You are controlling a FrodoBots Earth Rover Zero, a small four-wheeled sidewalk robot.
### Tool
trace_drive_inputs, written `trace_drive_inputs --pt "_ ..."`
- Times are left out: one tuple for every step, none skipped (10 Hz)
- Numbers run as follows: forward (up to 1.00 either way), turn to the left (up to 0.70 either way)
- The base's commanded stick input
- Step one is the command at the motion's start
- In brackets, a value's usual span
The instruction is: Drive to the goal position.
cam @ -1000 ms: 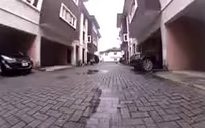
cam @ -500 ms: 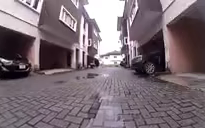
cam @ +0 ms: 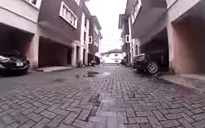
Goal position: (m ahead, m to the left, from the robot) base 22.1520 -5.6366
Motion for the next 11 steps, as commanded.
trace_drive_inputs --pt "0.5 0.0" --pt "0.5 0.0" --pt "0.5 0.0" --pt "0.5 0.0" --pt "0.5 0.0" --pt "0.5 0.0" --pt "0.5 0.0" --pt "0.5 0.0" --pt "0.5 0.0" --pt "0.5 0.0" --pt "0.5 0.0"
